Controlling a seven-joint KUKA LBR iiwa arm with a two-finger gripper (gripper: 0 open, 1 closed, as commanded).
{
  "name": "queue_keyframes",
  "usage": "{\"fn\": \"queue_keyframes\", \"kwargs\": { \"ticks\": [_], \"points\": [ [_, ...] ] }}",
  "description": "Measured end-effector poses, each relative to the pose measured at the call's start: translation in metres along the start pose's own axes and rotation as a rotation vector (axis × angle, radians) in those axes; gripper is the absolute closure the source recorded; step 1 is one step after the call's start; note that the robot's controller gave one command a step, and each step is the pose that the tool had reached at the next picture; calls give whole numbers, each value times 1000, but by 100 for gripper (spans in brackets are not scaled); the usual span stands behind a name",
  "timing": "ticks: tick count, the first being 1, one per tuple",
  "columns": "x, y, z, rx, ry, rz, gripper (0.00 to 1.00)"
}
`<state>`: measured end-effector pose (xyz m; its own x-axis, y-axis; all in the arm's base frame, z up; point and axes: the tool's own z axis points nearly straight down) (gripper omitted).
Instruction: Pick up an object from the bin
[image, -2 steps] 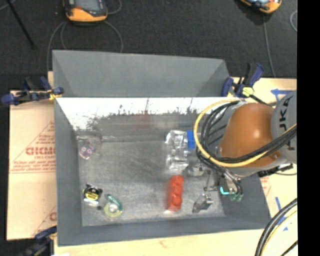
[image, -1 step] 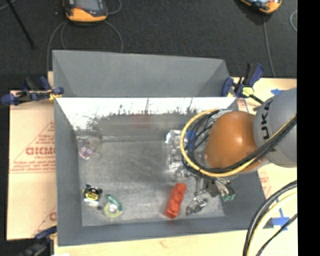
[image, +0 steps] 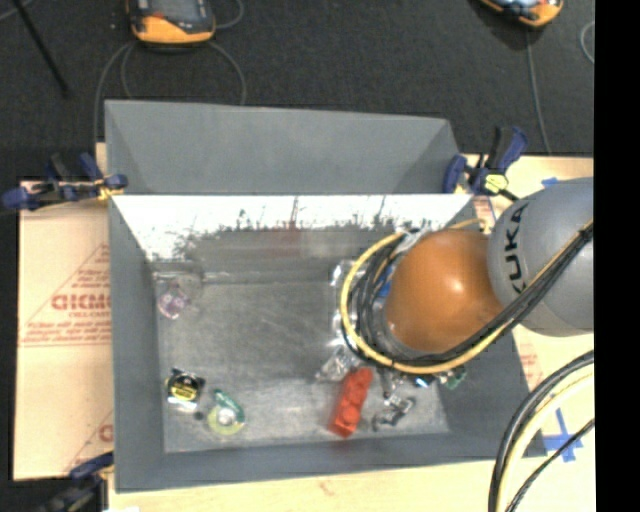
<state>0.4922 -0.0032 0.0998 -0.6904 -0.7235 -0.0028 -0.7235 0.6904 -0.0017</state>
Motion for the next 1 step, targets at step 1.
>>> {"fn": "queue_keyframes", "kwargs": {
  "ticks": [1],
  "points": [
    [-11, -20, -21, 2, -1, -160, 0]
  ]
}}
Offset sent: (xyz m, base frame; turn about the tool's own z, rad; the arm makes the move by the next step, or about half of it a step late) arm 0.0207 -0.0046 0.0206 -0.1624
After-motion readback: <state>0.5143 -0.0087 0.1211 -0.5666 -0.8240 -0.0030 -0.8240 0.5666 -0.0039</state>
